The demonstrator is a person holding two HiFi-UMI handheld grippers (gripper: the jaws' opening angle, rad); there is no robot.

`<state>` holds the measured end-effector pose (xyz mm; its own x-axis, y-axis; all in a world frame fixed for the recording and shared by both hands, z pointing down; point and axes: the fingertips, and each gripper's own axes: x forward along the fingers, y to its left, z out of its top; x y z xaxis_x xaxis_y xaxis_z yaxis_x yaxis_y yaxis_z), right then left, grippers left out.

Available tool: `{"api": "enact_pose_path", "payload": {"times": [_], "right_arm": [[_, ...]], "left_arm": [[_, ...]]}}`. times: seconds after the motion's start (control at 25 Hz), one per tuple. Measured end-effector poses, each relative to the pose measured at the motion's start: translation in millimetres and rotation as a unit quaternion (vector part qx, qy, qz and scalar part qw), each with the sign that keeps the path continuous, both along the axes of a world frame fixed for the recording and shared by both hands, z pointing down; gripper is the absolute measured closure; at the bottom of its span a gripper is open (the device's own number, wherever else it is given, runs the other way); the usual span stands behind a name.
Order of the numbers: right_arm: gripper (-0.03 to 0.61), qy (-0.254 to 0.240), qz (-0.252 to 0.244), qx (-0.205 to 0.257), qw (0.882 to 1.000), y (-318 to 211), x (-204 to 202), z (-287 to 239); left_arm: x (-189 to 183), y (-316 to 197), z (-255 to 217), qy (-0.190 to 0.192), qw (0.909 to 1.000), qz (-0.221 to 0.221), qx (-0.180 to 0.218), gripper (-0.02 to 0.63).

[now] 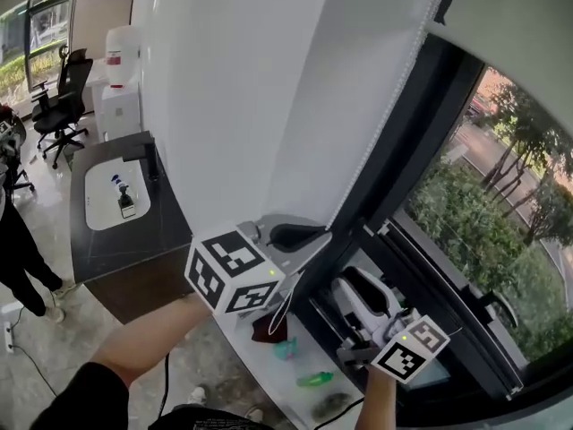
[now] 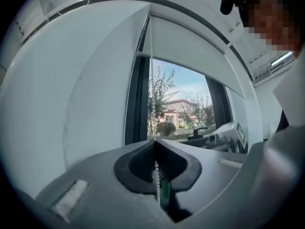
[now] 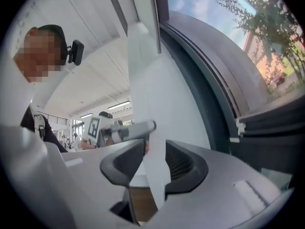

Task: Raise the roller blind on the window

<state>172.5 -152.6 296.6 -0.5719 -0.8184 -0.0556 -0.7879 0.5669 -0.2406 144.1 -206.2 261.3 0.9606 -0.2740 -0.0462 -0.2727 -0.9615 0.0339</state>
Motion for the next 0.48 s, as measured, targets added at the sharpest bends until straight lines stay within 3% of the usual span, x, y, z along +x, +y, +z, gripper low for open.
{"api": "enact_pose_path", "payload": {"times": [0.24, 0.48], "right_arm": [[0.448, 0.055, 0.012, 0.051, 0.997, -23.3, -13.6, -62.9], [0.448, 0.085, 0.009, 0.091, 0.992, -44.4, -32.6, -112.9]], "left_arm": [[9.8, 12.7, 90.9, -0.075, 0.9962, 0.008, -0.042, 0.603], [7.3, 23.0, 110.7, -0.082, 0.9953, 0.010, -0.051, 0.603]]}}
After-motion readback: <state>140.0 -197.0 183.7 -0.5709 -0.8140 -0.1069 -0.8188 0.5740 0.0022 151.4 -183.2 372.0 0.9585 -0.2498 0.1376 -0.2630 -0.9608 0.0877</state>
